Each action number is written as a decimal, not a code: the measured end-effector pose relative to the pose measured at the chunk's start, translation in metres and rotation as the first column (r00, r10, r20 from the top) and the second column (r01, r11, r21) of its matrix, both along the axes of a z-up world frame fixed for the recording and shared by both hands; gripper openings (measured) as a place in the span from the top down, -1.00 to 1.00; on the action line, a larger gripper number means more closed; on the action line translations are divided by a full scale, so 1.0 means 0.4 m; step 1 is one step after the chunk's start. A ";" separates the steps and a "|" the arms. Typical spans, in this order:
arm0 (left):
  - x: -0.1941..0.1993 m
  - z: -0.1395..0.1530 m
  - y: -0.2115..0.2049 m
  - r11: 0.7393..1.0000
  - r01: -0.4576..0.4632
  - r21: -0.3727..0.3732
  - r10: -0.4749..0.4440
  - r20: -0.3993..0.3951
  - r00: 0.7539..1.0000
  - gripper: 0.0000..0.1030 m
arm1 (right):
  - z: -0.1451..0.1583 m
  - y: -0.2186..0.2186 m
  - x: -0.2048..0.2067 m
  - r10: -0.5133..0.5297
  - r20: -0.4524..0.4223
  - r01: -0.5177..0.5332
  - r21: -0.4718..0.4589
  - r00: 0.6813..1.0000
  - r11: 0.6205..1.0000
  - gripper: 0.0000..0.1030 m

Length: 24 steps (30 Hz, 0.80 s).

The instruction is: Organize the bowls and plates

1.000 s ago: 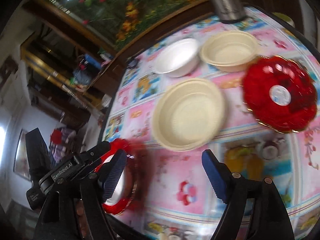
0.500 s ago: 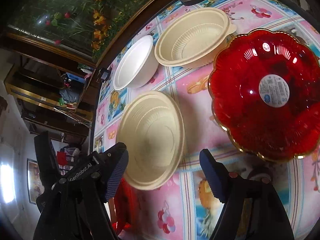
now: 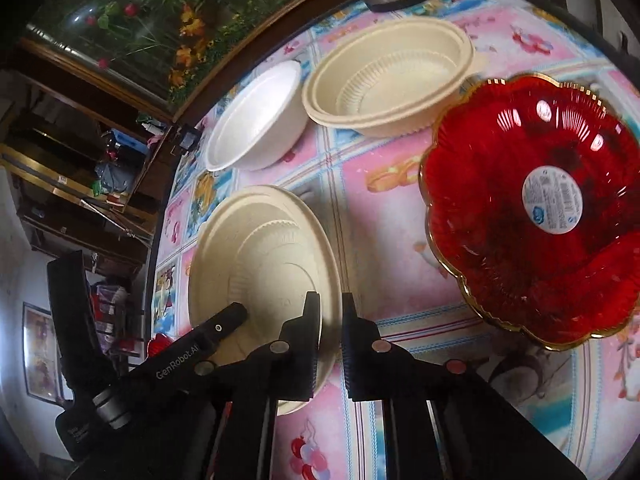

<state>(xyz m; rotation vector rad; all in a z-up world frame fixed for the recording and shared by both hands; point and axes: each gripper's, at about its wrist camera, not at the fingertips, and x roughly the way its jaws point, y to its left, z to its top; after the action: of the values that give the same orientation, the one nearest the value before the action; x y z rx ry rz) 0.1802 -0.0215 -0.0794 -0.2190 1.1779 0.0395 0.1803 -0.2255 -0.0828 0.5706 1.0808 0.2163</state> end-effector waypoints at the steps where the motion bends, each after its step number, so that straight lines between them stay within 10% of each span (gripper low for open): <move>1: -0.009 0.018 0.004 1.000 0.002 -0.002 -0.002 0.018 1.000 0.71 | 0.008 -0.001 -0.006 0.002 0.009 -0.002 0.001 1.000 1.000 0.81; 24: -0.339 0.236 0.267 0.995 -0.102 0.002 0.096 0.308 0.946 0.71 | 0.249 0.266 -0.226 0.234 0.269 -0.220 -0.084 0.934 0.972 0.82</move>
<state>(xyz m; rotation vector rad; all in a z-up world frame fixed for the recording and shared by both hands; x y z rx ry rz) 0.0445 0.0852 0.0151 -0.2585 0.8543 0.1010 0.0897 -0.1193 0.0166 0.3537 0.8743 0.4562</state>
